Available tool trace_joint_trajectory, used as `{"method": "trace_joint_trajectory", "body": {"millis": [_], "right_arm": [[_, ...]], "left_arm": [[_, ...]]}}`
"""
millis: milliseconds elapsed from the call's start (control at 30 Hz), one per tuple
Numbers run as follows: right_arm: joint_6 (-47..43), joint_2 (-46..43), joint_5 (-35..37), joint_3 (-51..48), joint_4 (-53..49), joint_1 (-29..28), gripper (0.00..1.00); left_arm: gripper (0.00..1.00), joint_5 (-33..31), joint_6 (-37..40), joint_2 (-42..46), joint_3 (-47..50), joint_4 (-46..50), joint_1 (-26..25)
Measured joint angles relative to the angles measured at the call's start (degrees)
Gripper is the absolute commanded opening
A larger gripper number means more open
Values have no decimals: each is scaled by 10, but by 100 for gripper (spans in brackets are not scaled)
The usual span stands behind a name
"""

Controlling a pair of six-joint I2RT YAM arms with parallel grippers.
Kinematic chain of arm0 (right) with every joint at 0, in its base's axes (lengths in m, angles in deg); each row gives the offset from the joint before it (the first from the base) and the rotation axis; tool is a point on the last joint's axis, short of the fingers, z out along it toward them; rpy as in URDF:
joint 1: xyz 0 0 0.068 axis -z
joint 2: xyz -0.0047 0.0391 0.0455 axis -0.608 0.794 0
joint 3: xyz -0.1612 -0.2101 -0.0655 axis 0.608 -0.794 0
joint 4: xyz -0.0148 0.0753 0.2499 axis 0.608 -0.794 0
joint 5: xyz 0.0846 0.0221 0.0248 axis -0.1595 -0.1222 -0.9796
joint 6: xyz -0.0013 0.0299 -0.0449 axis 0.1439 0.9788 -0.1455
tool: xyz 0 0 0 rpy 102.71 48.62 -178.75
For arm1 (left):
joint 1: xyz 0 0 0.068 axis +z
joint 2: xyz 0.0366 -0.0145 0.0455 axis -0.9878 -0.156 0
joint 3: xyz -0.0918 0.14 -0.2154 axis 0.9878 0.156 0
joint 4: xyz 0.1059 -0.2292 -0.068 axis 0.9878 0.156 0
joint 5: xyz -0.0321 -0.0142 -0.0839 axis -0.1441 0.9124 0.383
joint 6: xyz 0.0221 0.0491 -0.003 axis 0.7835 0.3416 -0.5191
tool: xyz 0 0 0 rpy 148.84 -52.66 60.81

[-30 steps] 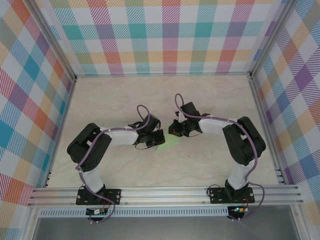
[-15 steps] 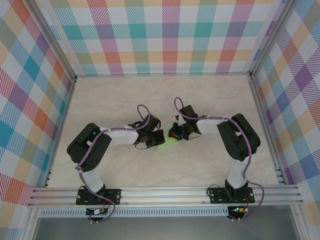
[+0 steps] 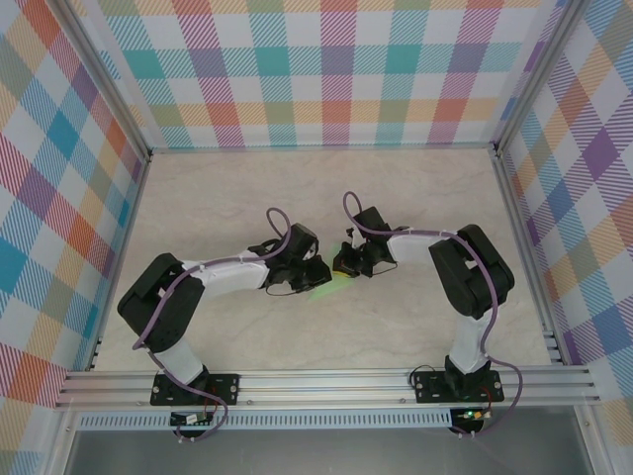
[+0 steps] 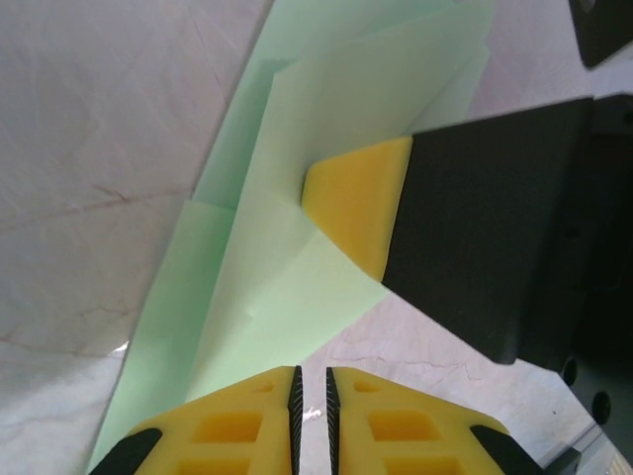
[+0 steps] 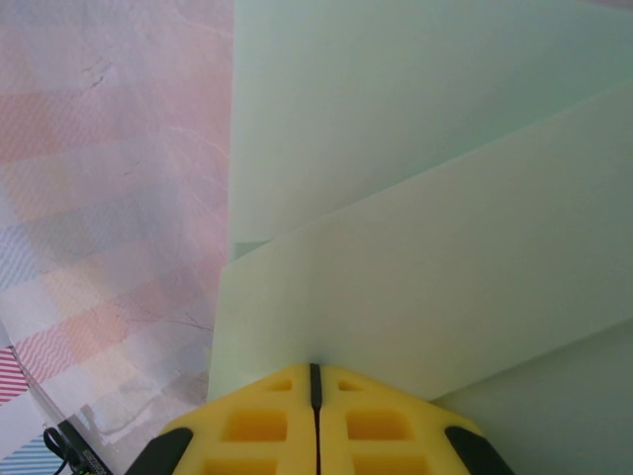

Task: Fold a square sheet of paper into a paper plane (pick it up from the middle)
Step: Fourth fold the wing at the center of the table.

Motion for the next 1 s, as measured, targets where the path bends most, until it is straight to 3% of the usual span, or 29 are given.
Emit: {"method": "trace_joint_trajectory", "body": {"millis": [1000], "right_arm": [[2,8,4,18,-29,0,5]], "left_arm": [[13,-34,-18,-32,0,42,-3]]}}
